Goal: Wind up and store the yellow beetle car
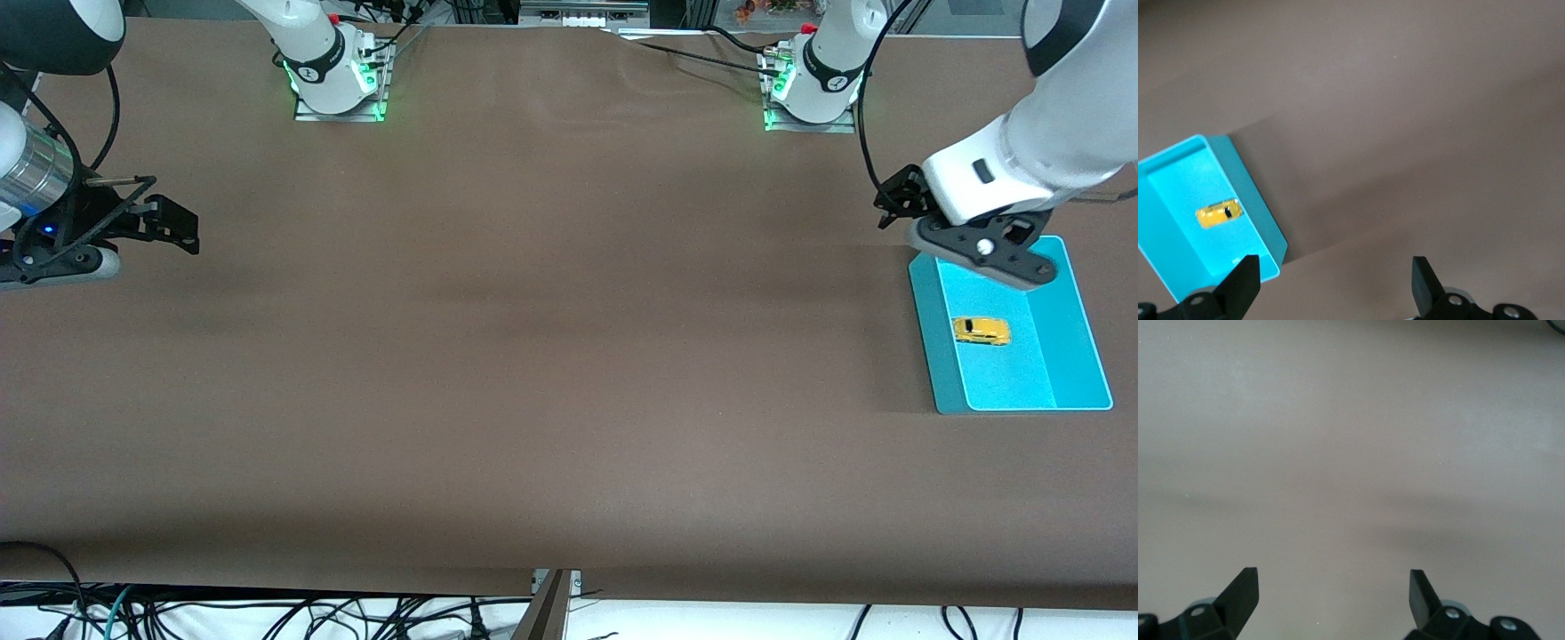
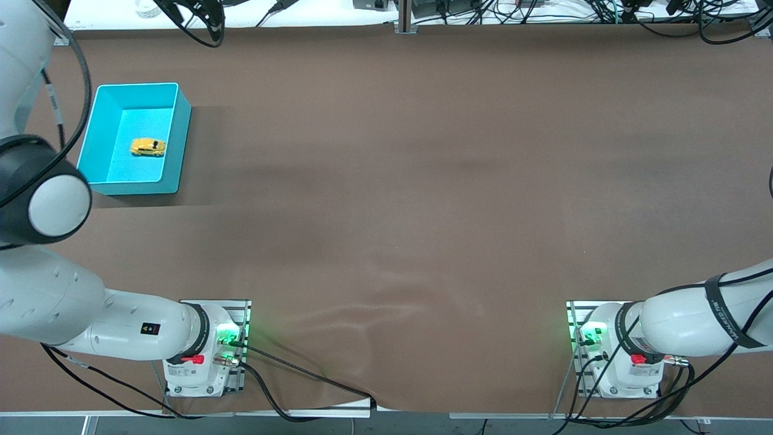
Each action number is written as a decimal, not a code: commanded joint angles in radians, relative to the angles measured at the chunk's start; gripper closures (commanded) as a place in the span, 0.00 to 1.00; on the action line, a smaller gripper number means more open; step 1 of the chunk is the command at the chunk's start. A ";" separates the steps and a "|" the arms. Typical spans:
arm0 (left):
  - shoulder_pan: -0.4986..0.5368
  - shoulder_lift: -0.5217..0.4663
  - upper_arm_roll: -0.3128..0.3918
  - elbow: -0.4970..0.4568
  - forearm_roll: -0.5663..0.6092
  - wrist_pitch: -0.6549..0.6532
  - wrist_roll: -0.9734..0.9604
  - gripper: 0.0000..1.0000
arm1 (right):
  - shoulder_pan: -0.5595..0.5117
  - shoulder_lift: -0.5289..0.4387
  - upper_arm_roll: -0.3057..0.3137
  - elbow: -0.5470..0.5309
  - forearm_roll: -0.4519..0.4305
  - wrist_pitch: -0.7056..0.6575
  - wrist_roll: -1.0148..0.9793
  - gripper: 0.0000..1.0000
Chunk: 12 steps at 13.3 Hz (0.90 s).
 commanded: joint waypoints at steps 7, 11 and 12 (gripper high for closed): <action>0.073 -0.173 0.028 -0.199 -0.101 0.063 -0.224 0.00 | 0.000 -0.002 0.000 0.001 -0.004 0.003 0.003 0.00; 0.054 -0.124 0.031 -0.127 -0.055 0.015 -0.223 0.00 | 0.000 -0.002 0.000 0.001 -0.004 0.003 0.003 0.00; 0.051 -0.124 0.031 -0.126 -0.035 0.015 -0.223 0.00 | 0.000 -0.002 0.000 0.001 -0.004 0.003 0.003 0.00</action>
